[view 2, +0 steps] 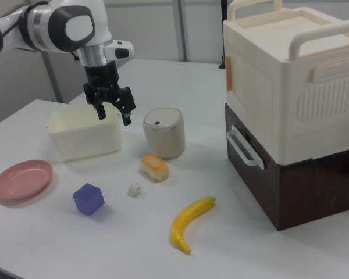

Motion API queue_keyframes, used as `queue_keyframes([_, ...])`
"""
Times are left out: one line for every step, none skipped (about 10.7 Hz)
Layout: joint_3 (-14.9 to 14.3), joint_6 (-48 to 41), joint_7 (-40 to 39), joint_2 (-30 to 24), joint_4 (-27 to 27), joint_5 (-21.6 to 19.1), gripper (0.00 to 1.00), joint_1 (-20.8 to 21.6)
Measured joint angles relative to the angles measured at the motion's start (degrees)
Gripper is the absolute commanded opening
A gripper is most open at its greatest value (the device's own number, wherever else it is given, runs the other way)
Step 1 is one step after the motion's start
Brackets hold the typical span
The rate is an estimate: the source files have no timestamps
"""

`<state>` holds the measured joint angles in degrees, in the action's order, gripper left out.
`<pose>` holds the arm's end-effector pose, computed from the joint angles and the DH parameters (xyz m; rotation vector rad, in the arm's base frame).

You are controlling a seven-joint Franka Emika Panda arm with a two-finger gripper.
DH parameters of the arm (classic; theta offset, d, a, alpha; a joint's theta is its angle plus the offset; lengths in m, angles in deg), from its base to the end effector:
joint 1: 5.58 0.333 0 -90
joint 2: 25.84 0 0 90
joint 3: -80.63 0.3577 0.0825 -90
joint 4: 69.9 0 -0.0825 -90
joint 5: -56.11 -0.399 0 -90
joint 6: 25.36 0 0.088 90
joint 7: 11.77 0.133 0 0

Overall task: Open the trash can
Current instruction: 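Move the gripper forward and down toward the white lidded trash can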

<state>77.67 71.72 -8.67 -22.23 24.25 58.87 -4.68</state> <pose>0.5972 -0.0265 0.5788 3.0877 -0.1294 -0.0175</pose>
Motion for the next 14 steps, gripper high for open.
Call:
queue_keyframes([-0.3, 0.0, 0.0, 0.0, -0.2, 0.0, 1.0, 0.0])
queue_keyframes([-0.4, 0.0, 0.0, 0.0, -0.2, 0.0, 1.0, 0.0])
queue_keyframes([-0.4, 0.0, 0.0, 0.0, -0.2, 0.0, 1.0, 0.0])
queue_keyframes([-0.4, 0.0, 0.0, 0.0, -0.2, 0.0, 1.0, 0.0])
queue_keyframes([-0.4, 0.0, 0.0, 0.0, -0.2, 0.0, 1.0, 0.1])
queue_keyframes([-0.4, 0.0, -0.4, 0.0, -0.1, 0.0, 1.0, 0.1])
queue_keyframes([-0.3, 0.0, -0.9, 0.0, 0.0, 0.0, 1.0, 0.1])
queue_keyframes([-0.3, 0.0, -1.4, 0.0, 0.0, 0.0, 1.0, 0.2])
queue_keyframes([-0.3, 0.0, -1.5, 0.0, 0.1, 0.0, 1.0, 0.2])
queue_keyframes([-0.2, 0.0, -1.7, 0.0, 0.1, 0.0, 1.0, 0.3])
queue_keyframes([-0.2, 0.0, -1.7, 0.0, 0.2, 0.0, 1.0, 0.6])
queue_keyframes([-0.2, 0.0, -1.7, 0.0, 0.3, 0.0, 1.0, 0.9])
queue_keyframes([-0.2, 0.0, -1.7, 0.1, 0.6, 0.0, 1.0, 1.2])
queue_keyframes([-0.2, 0.0, -1.7, 0.1, 0.9, 0.0, 1.0, 1.5])
